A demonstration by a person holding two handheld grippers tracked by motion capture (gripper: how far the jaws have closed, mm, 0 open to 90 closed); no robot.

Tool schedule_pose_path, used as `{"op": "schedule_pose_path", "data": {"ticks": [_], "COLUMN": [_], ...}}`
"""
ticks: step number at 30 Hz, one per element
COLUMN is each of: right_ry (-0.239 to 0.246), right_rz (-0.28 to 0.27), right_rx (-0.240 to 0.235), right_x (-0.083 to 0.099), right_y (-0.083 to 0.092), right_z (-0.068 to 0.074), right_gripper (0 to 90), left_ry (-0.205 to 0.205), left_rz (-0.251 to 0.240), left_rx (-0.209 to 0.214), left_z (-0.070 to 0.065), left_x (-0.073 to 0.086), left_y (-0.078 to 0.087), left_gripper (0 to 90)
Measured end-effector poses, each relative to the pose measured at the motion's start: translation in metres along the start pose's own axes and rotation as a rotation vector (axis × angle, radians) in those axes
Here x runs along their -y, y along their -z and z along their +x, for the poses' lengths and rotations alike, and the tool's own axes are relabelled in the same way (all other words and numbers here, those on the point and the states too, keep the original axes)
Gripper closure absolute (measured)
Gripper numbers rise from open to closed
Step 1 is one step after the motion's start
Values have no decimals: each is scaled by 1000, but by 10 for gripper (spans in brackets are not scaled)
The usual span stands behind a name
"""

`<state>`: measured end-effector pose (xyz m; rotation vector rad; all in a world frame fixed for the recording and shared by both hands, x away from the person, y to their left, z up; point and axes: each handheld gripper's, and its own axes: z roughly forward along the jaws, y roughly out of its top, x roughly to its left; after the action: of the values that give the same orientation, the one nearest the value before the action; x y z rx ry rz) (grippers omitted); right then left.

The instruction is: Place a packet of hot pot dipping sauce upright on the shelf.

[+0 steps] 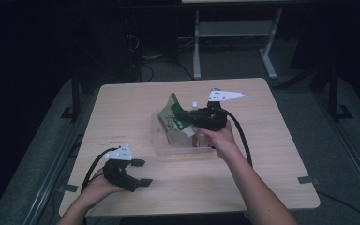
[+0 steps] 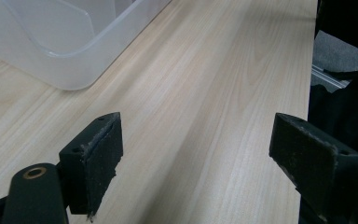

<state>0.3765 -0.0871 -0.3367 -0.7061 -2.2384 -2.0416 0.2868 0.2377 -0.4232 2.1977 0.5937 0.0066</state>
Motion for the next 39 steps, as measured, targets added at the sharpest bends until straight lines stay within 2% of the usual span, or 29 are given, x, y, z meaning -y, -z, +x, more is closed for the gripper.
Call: {"op": "schedule_pose_path", "data": {"ticks": [6,14,20,25,28,34,39], "right_ry": [-15,-12,-6,14,12,31,50], "right_rz": [14,58,79,107,94,129,175], "right_rx": [28,53,51,93,89,101,121], "right_x": [6,16,20,21,19,21,24], "right_y": [-9,-19,-24,-25,-22,-19,-17], "right_z": [-7,-8,-8,-9,-10,-7,-3], "right_gripper": [900,897,883,794,776,735,656], "left_ry": [6,9,9,1,5,9,12], "left_rz": [8,15,20,34,31,29,23], "left_rx": [5,13,18,18,20,20,18], "left_z": [1,1,0,1,2,2,2], "left_x": [1,2,2,2,2,2,2], "left_y": [-1,-3,-6,-6,-7,-7,-6], "left_gripper": [170,170,169,169,169,169,169]}}
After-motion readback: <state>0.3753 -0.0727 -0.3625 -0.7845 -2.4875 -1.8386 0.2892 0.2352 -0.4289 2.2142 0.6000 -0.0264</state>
